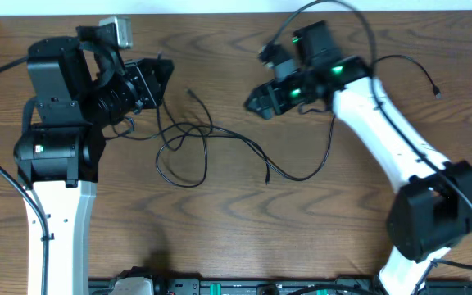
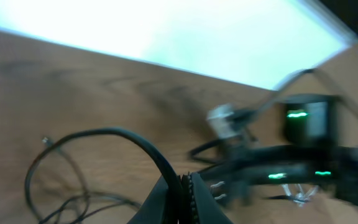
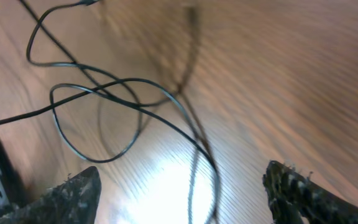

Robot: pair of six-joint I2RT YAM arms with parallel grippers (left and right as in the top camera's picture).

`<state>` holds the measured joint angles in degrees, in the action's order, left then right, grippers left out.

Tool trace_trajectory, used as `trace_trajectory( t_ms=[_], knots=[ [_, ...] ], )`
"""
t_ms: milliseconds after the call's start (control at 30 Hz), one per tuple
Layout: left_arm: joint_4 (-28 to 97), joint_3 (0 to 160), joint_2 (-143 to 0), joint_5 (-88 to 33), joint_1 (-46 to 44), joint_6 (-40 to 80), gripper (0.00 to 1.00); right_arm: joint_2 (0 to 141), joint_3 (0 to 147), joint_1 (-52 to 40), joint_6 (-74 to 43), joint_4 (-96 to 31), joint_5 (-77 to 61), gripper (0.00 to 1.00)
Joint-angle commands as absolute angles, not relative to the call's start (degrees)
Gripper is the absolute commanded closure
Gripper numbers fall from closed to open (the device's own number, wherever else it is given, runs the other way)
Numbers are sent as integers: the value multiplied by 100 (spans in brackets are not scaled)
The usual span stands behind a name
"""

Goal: Untangle cables

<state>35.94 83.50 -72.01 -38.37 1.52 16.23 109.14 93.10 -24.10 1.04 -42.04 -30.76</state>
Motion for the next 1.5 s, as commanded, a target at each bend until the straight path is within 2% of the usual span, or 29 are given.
trace_trajectory(
  t_ms=[0,167,333,500,600,867,1067,1267,1467],
  knots=[
    [3124,8418,-7212,-5041,187,1765,93,11118,9358,-2749,-23,-4023,-3214,18],
    [1737,8418,-7212,-6080,187,2735,93,11345,9358,-3028,-21,-3627,-3358,12],
    [309,8418,-7212,-6466,187,3938,92,11415,9358,-3109,-38,-3369,-3789,12],
    [-113,8418,-7212,-6501,187,4278,92,11415,9358,-3159,51,-3245,-3839,9],
    [-351,8418,-7212,-6589,187,4491,92,11426,9358,-3166,38,-3203,-3588,13],
    [-1966,8416,-7212,-6925,187,5328,92,11434,9356,-3205,-126,-2762,-3986,11],
    [-3229,8418,-7223,-6831,187,5739,92,11434,9356,-3240,-99,-2681,-4305,6],
    [-3280,8420,-7255,-6709,370,5732,93,11434,9356,-3232,97,-3059,-4305,6],
    [-3028,8418,-7408,-6912,434,5734,92,11434,9356,-3288,137,-2845,-4554,7]
  ],
)
